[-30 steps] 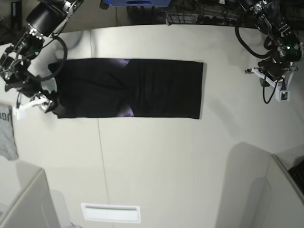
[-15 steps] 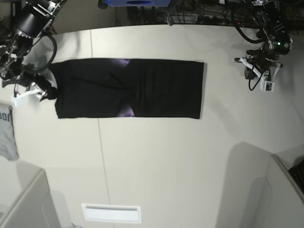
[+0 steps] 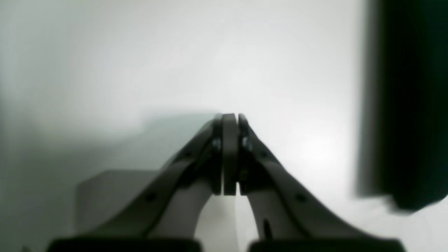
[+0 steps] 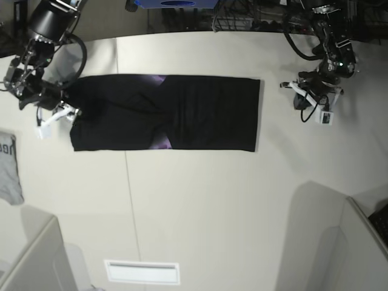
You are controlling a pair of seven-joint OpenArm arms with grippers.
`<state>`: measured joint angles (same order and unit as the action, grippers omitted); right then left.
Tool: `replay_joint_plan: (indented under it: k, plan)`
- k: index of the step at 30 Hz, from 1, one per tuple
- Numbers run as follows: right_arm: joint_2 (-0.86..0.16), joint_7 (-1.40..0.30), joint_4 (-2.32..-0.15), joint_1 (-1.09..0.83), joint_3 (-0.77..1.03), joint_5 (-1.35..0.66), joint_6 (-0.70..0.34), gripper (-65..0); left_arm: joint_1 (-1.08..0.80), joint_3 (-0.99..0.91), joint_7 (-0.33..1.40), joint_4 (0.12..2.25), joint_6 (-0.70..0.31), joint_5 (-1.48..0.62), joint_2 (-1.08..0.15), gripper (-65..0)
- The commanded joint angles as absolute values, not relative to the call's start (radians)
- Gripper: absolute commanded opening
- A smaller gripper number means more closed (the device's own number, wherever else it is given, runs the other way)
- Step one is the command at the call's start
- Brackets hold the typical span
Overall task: Fold the T-shirt properly
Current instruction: 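Release the strip and move the left gripper back to its end, then grasp the strip end with the right gripper and fold it toward the left gripper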
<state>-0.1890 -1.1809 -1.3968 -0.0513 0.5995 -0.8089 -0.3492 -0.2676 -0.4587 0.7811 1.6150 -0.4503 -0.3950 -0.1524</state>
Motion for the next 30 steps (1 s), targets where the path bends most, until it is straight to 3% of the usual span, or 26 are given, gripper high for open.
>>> replay_joint_plan:
  k: [1,10,12,19,30]
  plan:
    - [-0.196,-1.204,-1.403,-0.053,0.593,-0.794,-0.349,-16.2,-0.257,-0.44,0.786,1.629,-0.44,-0.395,-0.163,-65.0]
    - [-0.197,-1.156,-1.319,-0.031,0.591,-0.789,-0.349,-18.5,-0.186,-0.357,0.792,1.62,-0.423,-0.386,-0.076,-65.0]
    - [-0.197,-1.155,-1.307,-0.025,0.591,-0.789,-0.349,-26.7,-0.18,-0.318,0.789,1.62,-0.421,-0.346,-0.068,-65.0]
    - [-0.202,-1.156,-1.308,-0.007,0.59,-0.789,-0.349,-64.7,-0.156,-0.245,0.792,1.612,-0.421,-0.206,-0.024,-65.0]
    - [-0.22,-1.167,-1.465,0.007,0.588,-0.786,-0.328,-65.0,-0.093,-0.085,0.789,1.489,-0.421,-0.203,0.015,-65.0]
